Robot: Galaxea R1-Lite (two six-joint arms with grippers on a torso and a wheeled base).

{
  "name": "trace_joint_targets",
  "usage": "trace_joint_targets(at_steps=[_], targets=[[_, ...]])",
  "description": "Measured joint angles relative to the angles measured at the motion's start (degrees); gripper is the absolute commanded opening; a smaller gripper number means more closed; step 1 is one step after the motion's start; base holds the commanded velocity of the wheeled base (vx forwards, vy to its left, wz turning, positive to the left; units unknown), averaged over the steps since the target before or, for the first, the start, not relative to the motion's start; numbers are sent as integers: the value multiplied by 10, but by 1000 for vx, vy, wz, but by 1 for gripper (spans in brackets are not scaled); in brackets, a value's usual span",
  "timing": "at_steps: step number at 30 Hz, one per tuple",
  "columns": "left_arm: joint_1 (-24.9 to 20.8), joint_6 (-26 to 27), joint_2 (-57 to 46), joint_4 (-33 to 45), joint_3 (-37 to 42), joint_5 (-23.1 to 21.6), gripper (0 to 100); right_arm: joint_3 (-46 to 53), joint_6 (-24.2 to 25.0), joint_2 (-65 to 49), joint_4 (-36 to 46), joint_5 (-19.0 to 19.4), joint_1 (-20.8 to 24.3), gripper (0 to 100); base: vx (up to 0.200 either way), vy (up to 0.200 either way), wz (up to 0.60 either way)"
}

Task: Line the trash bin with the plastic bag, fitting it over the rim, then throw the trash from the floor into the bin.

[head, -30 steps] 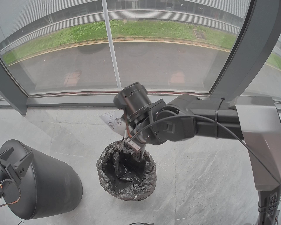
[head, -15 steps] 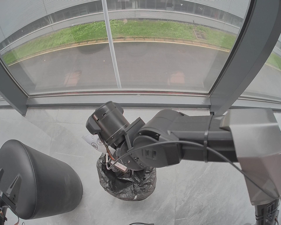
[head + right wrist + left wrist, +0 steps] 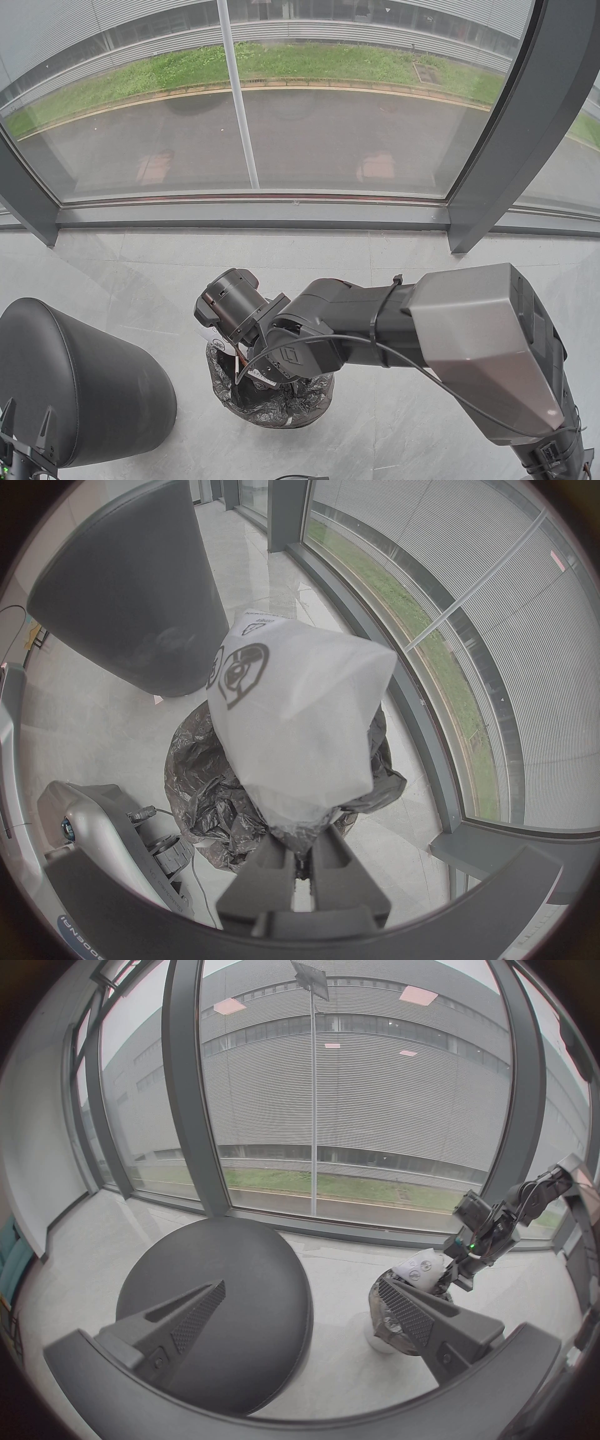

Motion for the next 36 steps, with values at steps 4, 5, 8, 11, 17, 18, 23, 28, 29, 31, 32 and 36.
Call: trace_joint_targets(at_steps=[4,5,8,11,17,18,23,28,29,31,32,36], targets=[[20,8,-19,-8,27,-3,100,0,1,9,-2,2,-10,0,0,0,0],[23,8,-22,-10,30,-5,100,0,1,12,-2,3,-14,0,0,0,0],[27,9,-29,-11,34,-16,100,0,1,20,-7,5,-21,0,0,0,0],[28,16,-33,-11,36,-39,100,0,0,27,-20,5,-24,0,0,0,0],[29,45,-37,-11,37,-100,100,0,-1,36,-27,6,-28,0,0,0,0],[29,46,-38,-11,37,-106,100,0,-2,37,-27,6,-29,100,0,0,0],[29,18,-39,-12,37,-102,100,0,-3,39,-28,6,-30,100,0,0,0],[28,-23,-39,-25,37,-38,100,0,-2,40,-32,6,-30,100,0,0,0],[28,-27,-39,-31,37,-14,100,0,-2,41,-36,6,-30,100,0,0,0],[28,-34,-39,-38,37,14,100,0,-1,41,-43,6,-30,100,0,0,0],[28,-40,-39,-41,37,28,100,0,-1,42,-50,6,-30,100,0,0,0],[28,-56,-39,-47,37,48,100,0,0,46,-93,8,-28,100,0,0,0]])
